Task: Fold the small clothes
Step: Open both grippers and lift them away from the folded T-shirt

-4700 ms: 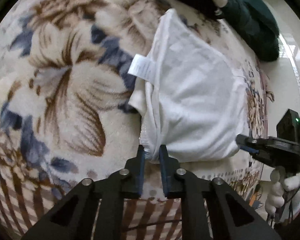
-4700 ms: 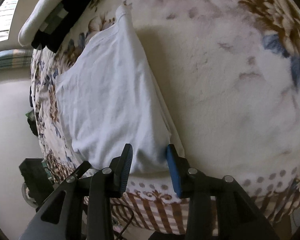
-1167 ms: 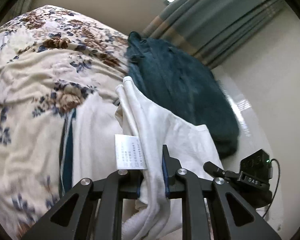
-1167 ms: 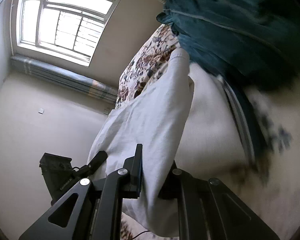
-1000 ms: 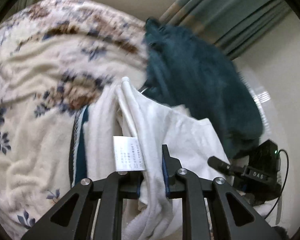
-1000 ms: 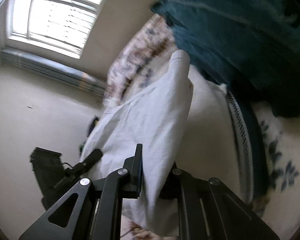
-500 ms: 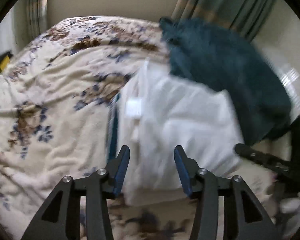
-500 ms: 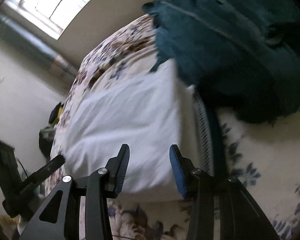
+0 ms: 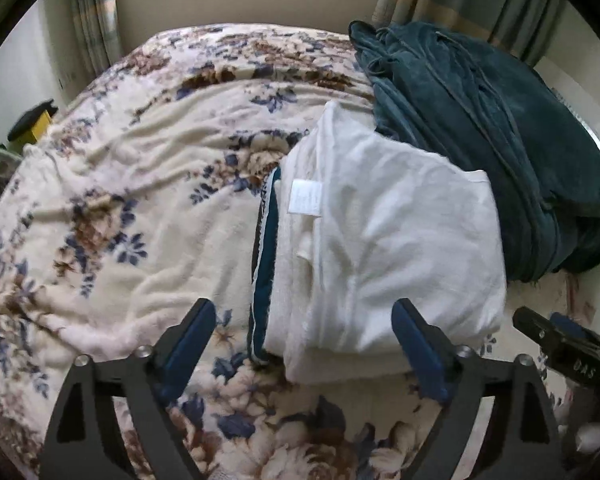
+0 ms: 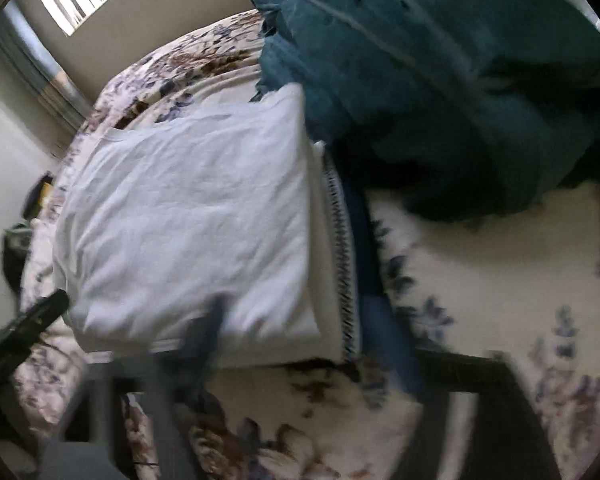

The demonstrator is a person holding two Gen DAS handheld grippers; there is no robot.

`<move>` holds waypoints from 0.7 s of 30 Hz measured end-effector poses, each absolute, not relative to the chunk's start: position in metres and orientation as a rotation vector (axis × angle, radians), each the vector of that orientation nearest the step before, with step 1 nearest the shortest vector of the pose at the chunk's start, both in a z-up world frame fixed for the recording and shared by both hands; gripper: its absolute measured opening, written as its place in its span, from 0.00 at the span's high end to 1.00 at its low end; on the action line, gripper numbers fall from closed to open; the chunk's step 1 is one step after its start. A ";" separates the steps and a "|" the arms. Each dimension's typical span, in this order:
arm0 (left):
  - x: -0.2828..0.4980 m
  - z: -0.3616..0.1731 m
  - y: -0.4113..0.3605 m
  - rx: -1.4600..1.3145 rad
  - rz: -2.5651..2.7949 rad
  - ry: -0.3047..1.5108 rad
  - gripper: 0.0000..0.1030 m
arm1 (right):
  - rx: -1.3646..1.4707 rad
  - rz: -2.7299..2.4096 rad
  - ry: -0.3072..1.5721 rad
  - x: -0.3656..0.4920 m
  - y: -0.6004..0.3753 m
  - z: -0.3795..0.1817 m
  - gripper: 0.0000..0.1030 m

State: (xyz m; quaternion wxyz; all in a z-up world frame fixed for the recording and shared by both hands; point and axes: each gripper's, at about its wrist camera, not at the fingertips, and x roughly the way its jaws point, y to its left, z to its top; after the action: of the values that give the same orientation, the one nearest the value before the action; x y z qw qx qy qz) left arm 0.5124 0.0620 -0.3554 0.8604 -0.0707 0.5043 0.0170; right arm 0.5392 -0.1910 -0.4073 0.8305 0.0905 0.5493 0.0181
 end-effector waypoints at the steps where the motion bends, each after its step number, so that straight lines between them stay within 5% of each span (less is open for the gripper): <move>1: 0.508 -0.349 0.059 -0.138 0.040 1.060 0.11 | 0.163 0.008 1.159 0.533 -0.190 -0.399 0.00; 21: 0.366 -0.164 0.023 -0.036 0.043 0.954 0.11 | 0.014 -0.129 0.958 0.361 -0.190 -0.155 0.00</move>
State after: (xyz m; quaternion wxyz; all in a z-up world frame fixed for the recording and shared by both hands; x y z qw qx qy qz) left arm 0.3659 0.0226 -0.1643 0.8881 -0.0173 0.4589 0.0209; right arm 0.3609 -0.1899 -0.1546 0.8854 0.0066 0.4606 -0.0621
